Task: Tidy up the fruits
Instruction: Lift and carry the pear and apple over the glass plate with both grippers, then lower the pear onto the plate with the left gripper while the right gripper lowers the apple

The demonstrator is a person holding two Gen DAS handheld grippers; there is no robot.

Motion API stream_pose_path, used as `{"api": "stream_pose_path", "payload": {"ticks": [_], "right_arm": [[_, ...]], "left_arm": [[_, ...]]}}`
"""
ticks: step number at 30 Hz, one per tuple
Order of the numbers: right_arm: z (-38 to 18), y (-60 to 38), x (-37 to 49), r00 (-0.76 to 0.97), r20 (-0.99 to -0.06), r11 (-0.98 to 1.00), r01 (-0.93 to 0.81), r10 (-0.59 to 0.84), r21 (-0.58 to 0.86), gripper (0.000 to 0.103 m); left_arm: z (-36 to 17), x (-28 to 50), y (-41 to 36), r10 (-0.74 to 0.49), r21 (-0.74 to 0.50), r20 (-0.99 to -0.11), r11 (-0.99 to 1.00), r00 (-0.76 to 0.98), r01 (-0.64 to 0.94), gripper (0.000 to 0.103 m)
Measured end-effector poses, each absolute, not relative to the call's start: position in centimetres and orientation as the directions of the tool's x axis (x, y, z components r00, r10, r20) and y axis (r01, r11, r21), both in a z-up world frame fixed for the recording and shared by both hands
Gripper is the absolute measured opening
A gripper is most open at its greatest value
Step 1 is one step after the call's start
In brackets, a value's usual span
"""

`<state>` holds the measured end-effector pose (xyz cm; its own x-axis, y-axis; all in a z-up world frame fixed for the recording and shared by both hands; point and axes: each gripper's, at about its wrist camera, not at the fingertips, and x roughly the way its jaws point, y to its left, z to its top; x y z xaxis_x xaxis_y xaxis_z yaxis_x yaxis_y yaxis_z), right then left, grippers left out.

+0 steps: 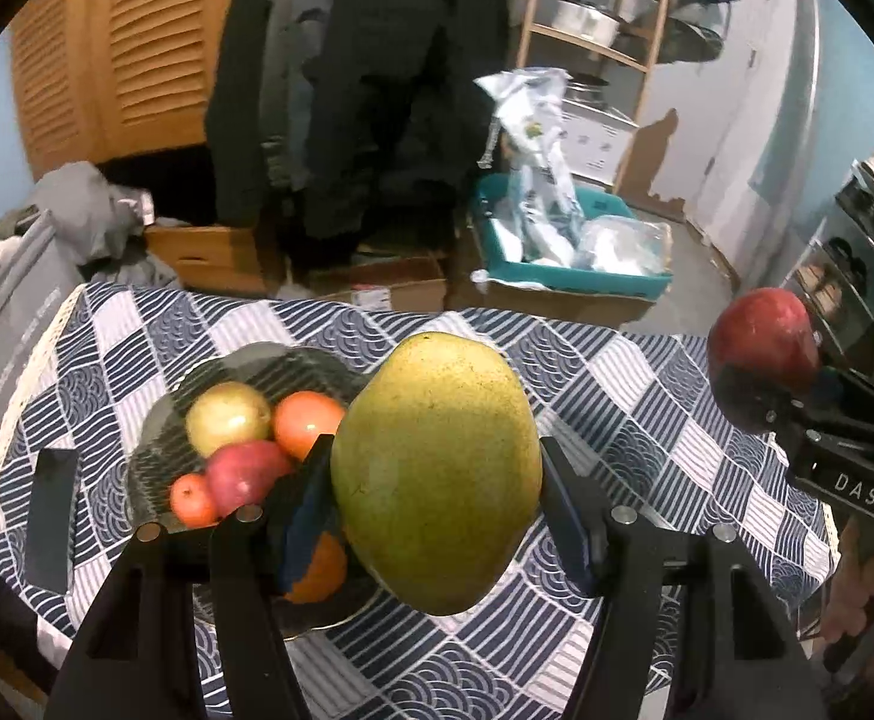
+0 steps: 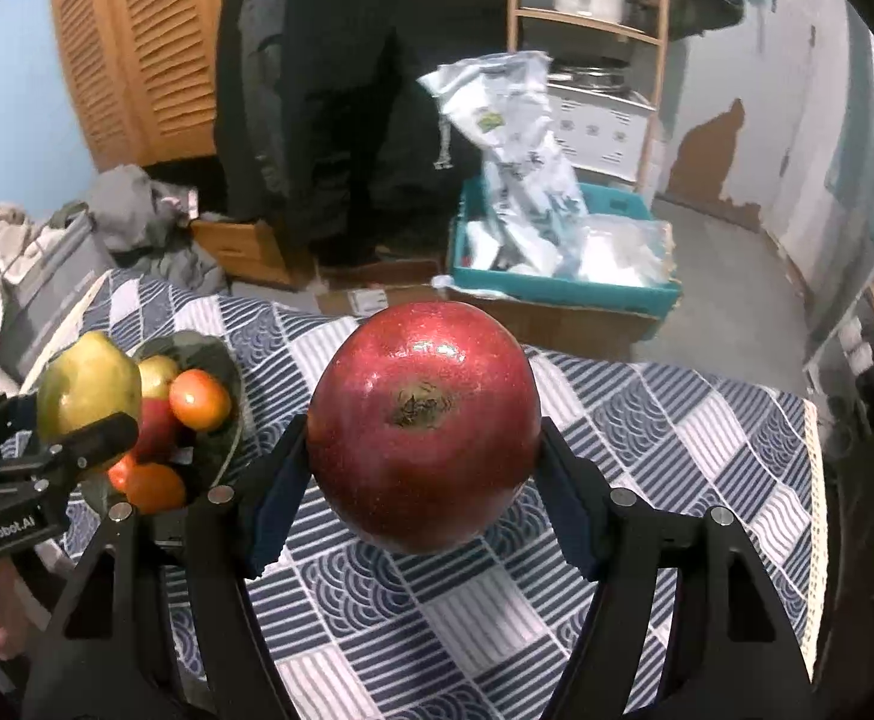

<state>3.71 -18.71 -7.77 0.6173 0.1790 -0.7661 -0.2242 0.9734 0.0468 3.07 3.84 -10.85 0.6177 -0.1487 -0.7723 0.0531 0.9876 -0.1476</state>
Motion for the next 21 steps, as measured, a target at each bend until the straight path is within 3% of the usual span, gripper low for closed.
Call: {"api": "stream_pose_path", "payload": {"ticks": [21], "right_arm": [[-12.3, -7.2, 6.8, 0.480, -0.825, 0.915, -0.390, 0.298, 0.104, 0.072]], "left_arm": [[-15.4, 3.0, 12.6, -0.039, -0.127, -0.828, 0.985, 0.559, -0.118, 0.066]]}}
